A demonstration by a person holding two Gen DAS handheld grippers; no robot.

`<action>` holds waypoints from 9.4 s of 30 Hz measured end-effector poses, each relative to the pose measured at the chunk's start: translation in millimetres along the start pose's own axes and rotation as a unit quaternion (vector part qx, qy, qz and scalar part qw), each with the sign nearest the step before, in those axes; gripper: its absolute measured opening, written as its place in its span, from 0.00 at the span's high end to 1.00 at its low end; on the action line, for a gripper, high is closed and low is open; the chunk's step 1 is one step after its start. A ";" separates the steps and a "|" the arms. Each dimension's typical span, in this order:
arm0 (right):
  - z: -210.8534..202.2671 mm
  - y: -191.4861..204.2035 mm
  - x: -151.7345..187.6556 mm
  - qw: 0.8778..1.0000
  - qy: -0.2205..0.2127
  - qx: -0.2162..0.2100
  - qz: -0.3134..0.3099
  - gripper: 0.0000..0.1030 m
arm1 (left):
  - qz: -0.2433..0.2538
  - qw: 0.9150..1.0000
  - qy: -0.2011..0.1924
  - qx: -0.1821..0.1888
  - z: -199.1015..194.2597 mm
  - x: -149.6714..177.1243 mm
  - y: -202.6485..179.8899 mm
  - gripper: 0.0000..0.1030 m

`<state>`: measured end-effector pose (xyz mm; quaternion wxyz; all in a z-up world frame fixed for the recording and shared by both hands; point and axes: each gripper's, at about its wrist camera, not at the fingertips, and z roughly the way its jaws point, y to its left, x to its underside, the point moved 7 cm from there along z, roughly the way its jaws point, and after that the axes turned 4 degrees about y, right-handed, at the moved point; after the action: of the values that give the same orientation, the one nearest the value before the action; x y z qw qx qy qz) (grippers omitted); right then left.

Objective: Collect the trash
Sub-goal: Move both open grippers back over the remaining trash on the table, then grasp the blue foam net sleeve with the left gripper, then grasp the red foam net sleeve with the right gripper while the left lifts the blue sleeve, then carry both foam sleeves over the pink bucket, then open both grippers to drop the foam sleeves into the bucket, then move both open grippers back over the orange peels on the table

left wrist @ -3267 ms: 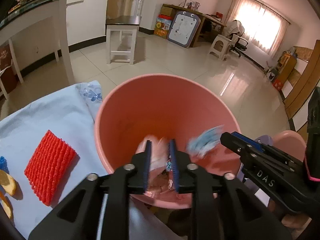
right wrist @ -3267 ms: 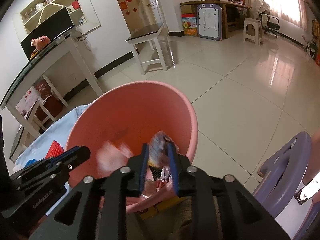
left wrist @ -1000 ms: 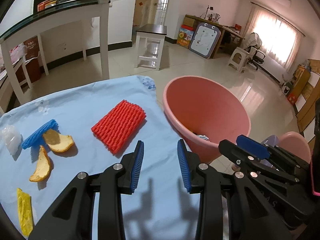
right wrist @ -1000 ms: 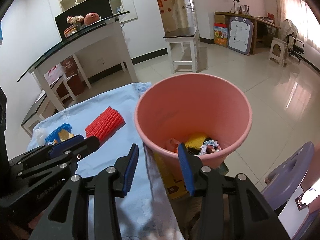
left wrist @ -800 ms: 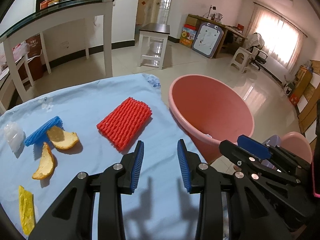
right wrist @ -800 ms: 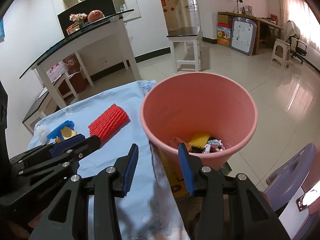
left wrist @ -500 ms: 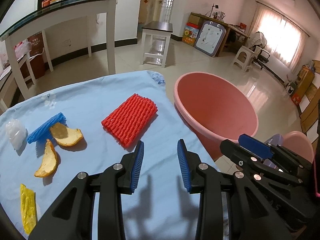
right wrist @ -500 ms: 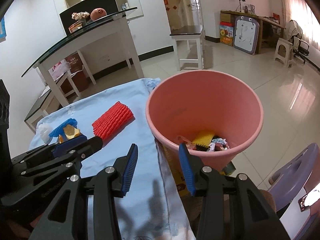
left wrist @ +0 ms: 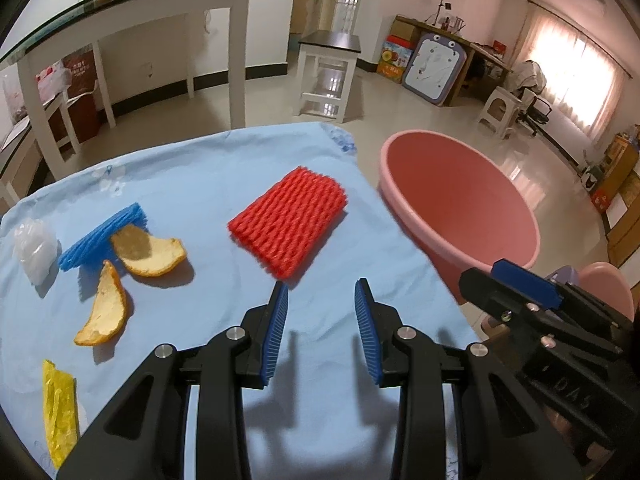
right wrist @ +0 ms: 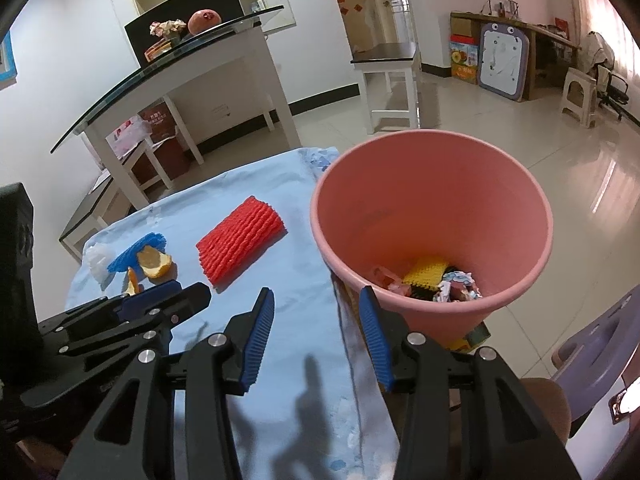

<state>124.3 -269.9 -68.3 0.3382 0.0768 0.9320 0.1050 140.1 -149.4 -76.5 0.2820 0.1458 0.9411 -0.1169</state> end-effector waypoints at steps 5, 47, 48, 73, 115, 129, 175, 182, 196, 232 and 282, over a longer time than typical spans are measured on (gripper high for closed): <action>7.6 7.7 -2.1 1.000 0.005 -0.014 -0.003 0.56 | -0.018 1.000 0.004 -0.015 -1.0 4.7 19.9 0.66; 57.2 71.5 -28.2 0.995 0.038 -0.087 -0.037 0.51 | -0.083 0.989 -0.022 -0.120 -42.9 4.3 166.5 0.66; 57.9 72.6 -28.7 0.995 0.038 -0.087 -0.038 0.50 | -0.073 0.990 -0.021 -0.122 -41.3 1.7 167.1 0.66; 87.9 73.1 -28.0 0.994 0.078 -0.075 -0.011 0.48 | -0.056 0.994 -0.026 -0.086 -29.0 -2.1 185.0 0.95; 14.1 53.1 -23.0 0.998 0.003 -0.047 -0.037 0.90 | -0.065 0.994 -0.018 -0.090 -45.1 11.1 96.7 0.95; -2.2 10.2 -22.6 1.000 -0.009 -0.022 -0.009 0.90 | -0.028 0.997 -0.010 -0.070 -25.5 -2.3 47.0 0.95; -14.2 -84.9 -35.4 0.996 -0.036 0.048 0.066 0.90 | 0.060 0.998 -0.016 -0.015 15.3 -38.1 -62.0 0.95; -11.0 -91.6 -35.7 0.995 -0.035 0.052 0.073 0.90 | 0.070 0.997 -0.020 -0.008 19.6 -42.0 -70.3 0.95; -8.0 -96.2 -39.9 0.994 -0.040 0.071 0.071 0.90 | 0.083 0.995 -0.038 0.031 24.7 -55.8 -97.7 0.95; 23.8 -109.2 -48.1 0.992 -0.019 0.115 0.051 0.87 | 0.079 0.995 0.002 0.068 67.5 -62.9 -115.4 0.95; -28.2 -115.0 -42.7 0.990 -0.071 0.094 0.075 0.45 | 0.071 0.992 -0.022 0.103 32.7 -67.5 -117.3 0.67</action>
<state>130.2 -394.3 -49.4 0.3856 0.1854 0.9031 0.0366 170.3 -282.4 -48.8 0.2937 0.2378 0.9049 -0.1956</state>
